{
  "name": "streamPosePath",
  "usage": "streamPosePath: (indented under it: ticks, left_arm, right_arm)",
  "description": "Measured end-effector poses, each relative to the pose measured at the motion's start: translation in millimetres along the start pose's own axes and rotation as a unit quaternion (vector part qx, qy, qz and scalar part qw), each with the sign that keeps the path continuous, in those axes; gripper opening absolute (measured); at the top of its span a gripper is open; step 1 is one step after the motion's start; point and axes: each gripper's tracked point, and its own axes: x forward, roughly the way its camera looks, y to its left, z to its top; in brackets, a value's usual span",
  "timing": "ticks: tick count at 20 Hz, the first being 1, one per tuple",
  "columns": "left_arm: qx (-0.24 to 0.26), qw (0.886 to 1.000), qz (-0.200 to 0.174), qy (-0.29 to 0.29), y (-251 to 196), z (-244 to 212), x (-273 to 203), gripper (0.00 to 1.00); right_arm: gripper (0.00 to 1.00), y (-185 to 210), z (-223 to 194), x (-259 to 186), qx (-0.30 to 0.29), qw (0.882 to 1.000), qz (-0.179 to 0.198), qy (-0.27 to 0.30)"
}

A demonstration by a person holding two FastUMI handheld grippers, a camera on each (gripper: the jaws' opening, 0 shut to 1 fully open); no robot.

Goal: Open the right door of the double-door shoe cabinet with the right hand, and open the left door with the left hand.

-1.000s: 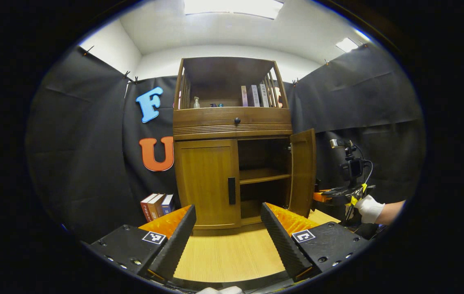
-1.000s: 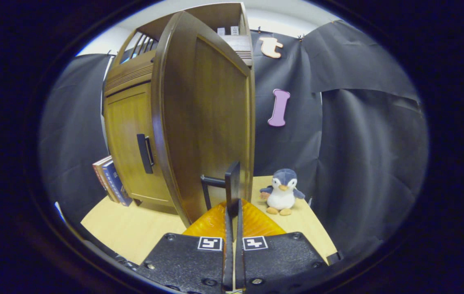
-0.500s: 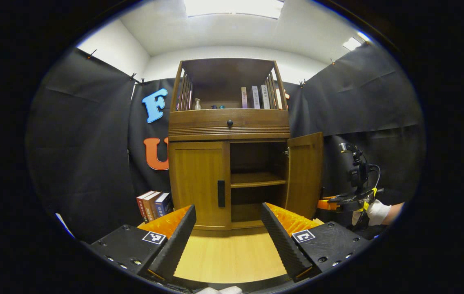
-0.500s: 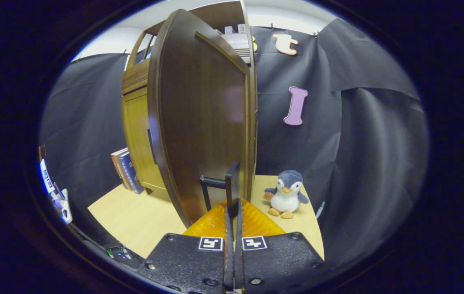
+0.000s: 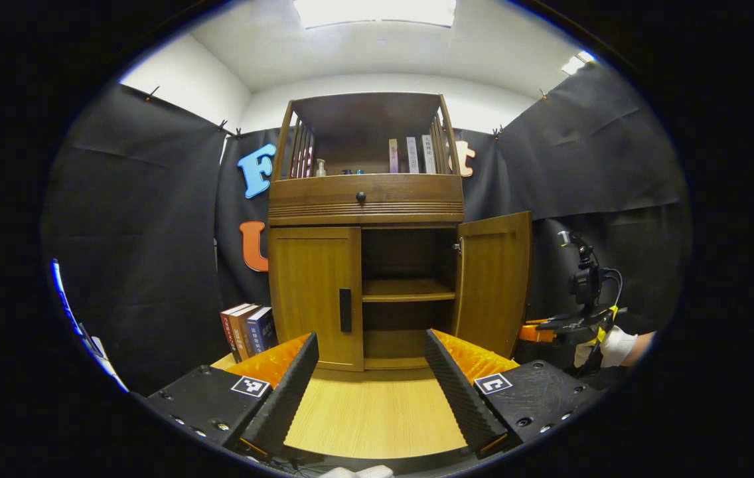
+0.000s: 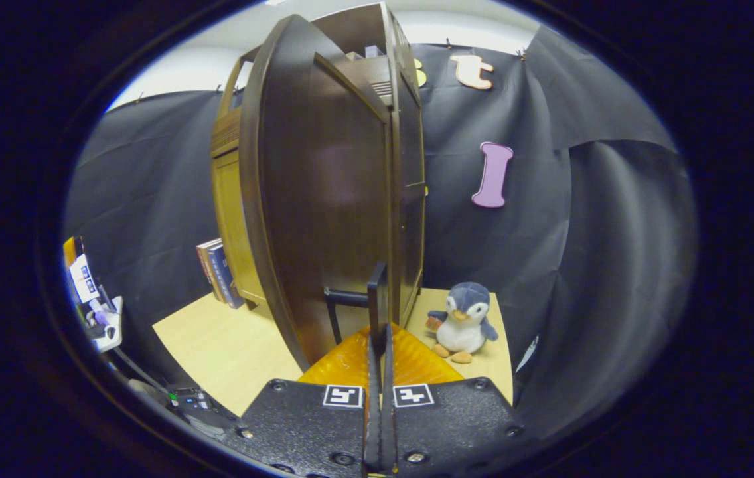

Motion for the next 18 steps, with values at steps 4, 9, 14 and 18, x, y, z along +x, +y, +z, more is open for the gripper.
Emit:
streamPosePath:
  ticks: [4,9,14,18]
  left_arm:
    - [0.001,1.000,-0.003,0.001,-5,4,7,0.96]
    - [-0.002,1.000,-0.026,0.005,-5,7,20,0.96]
    - [-0.013,0.998,-0.055,0.009,6,8,35,0.96]
    - [-0.013,0.997,-0.072,0.009,26,8,49,0.96]
  right_arm:
    - [0.04,-6,0,-6,0.007,1.000,0.009,-0.002]
    - [0.04,-10,-3,-6,-0.008,1.000,0.004,-0.008]
    - [0.10,-13,-12,-29,-0.029,1.000,-0.008,0.002]
    - [0.16,-12,-11,-65,-0.046,0.997,-0.055,0.005]
